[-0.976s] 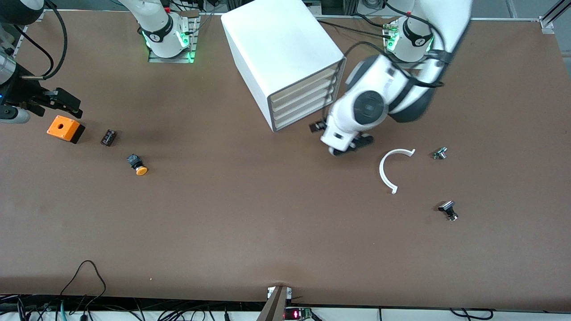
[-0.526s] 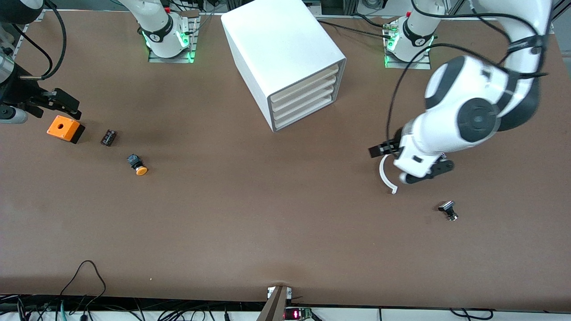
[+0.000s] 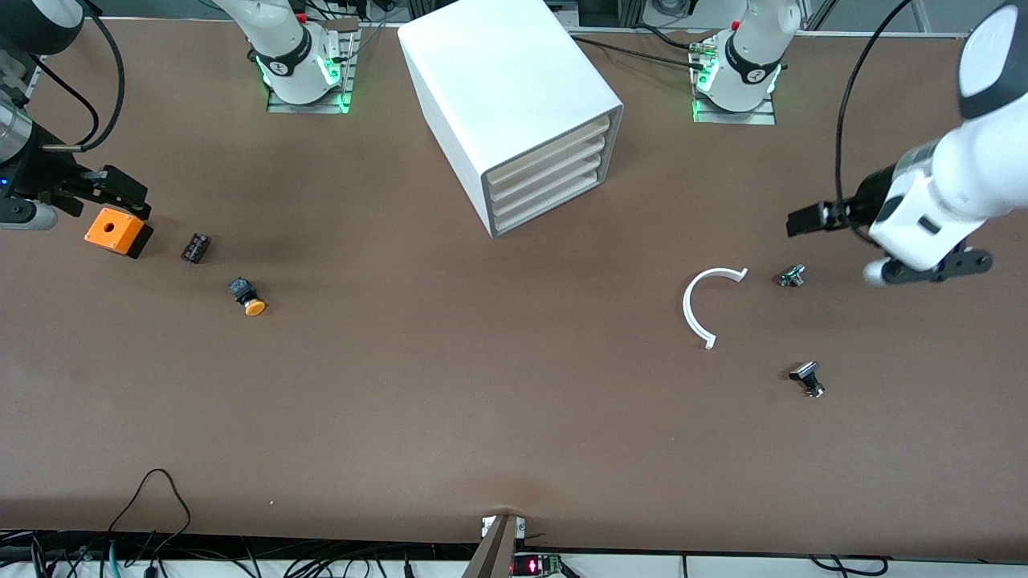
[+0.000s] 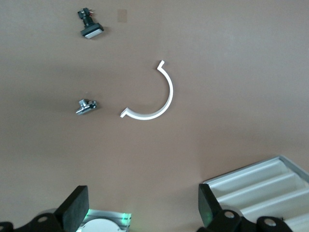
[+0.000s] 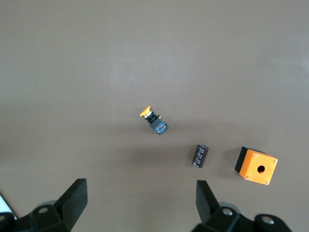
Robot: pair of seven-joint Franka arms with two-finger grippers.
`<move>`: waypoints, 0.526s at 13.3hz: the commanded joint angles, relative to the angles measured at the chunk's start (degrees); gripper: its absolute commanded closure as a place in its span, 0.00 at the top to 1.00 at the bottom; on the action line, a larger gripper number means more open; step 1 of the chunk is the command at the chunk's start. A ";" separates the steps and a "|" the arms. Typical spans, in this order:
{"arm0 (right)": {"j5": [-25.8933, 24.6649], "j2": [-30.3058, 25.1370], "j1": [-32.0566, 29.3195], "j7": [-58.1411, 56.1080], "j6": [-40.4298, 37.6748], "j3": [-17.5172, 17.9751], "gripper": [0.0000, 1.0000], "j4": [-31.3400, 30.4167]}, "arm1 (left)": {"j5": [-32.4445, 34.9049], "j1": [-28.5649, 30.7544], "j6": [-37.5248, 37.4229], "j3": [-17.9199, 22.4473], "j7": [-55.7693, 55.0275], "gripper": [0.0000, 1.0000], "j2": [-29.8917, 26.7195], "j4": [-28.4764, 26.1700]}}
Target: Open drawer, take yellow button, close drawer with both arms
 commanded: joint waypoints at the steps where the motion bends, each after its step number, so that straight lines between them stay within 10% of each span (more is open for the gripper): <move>1: 0.62 0.34 -0.19 -0.73 -0.33 0.25 1.00 1.16 | -0.36 -4.29 0.45 7.23 7.53 1.00 -7.44 -6.51; 3: 0.62 0.34 -0.10 -0.73 -0.33 0.25 1.00 1.16 | -0.44 -9.05 3.95 15.68 16.67 1.00 -8.50 -9.05; 7: 0.53 0.34 0.07 -0.73 -0.33 0.34 1.00 1.16 | 0.26 -8.89 10.81 16.50 18.47 1.00 -9.56 -12.67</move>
